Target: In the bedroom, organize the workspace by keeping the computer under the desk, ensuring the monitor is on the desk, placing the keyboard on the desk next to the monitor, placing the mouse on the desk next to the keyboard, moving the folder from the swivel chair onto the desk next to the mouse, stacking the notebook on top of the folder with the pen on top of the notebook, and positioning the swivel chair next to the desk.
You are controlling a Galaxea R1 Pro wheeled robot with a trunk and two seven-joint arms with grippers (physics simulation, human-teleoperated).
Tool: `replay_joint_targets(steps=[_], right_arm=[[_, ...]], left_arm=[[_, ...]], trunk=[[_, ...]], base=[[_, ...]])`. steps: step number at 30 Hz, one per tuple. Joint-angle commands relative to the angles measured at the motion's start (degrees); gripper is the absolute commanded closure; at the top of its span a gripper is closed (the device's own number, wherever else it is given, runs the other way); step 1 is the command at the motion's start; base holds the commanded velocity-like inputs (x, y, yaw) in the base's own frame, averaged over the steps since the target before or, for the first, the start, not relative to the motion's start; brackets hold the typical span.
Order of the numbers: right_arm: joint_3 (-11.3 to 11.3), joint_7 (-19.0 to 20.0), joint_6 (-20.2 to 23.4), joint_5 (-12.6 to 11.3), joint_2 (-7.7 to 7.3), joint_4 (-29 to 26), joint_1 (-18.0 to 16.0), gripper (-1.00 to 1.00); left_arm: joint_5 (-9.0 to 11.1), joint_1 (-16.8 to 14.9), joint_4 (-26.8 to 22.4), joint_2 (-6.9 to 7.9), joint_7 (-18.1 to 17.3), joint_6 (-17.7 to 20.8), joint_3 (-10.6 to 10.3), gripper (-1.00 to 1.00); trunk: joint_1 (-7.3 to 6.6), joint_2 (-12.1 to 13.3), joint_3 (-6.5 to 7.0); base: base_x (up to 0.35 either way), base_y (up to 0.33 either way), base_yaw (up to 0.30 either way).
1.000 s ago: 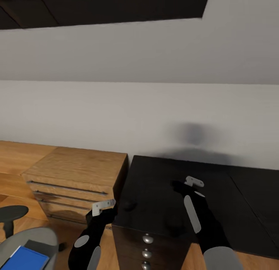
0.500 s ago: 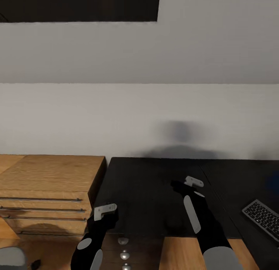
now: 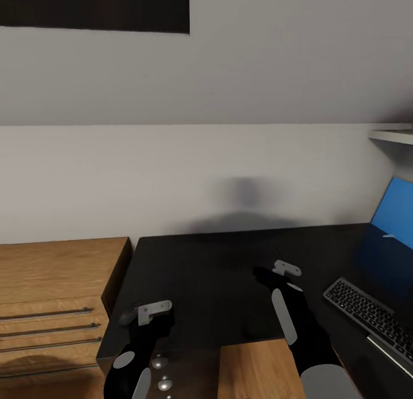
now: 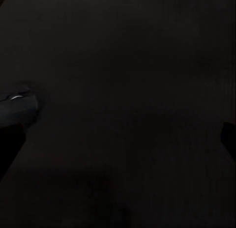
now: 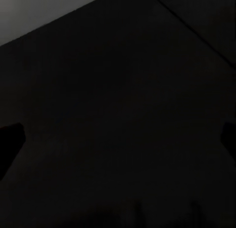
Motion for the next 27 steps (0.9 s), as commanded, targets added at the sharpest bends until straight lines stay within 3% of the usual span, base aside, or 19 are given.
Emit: replay_joint_targets(steps=[1,9,27], right_arm=[[-0.02,-0.37,0.17,-0.59,0.04,-0.07,-0.05,-1.0],[0.07,-0.44,0.13,-0.6,0.05,0.12,-0.05,-1.0],[0.29,-0.45,0.17,-0.55,0.05,0.18,-0.05,-1.0]], left_arm=[[0.61,-0.03,-0.09,0.02,0.53,0.18,-0.06,-1.0],[0.61,-0.03,-0.1,0.02,0.54,0.18,-0.07,-1.0],[0.51,-0.03,0.11,0.03,0.54,0.18,-0.11,-1.0]], trunk=[[0.0,-0.05,-0.06],[0.0,-0.05,-0.05],[0.0,-0.05,-0.05]], base=[[0.0,0.0,-0.289],[0.0,0.0,-0.224],[0.0,0.0,-0.007]])
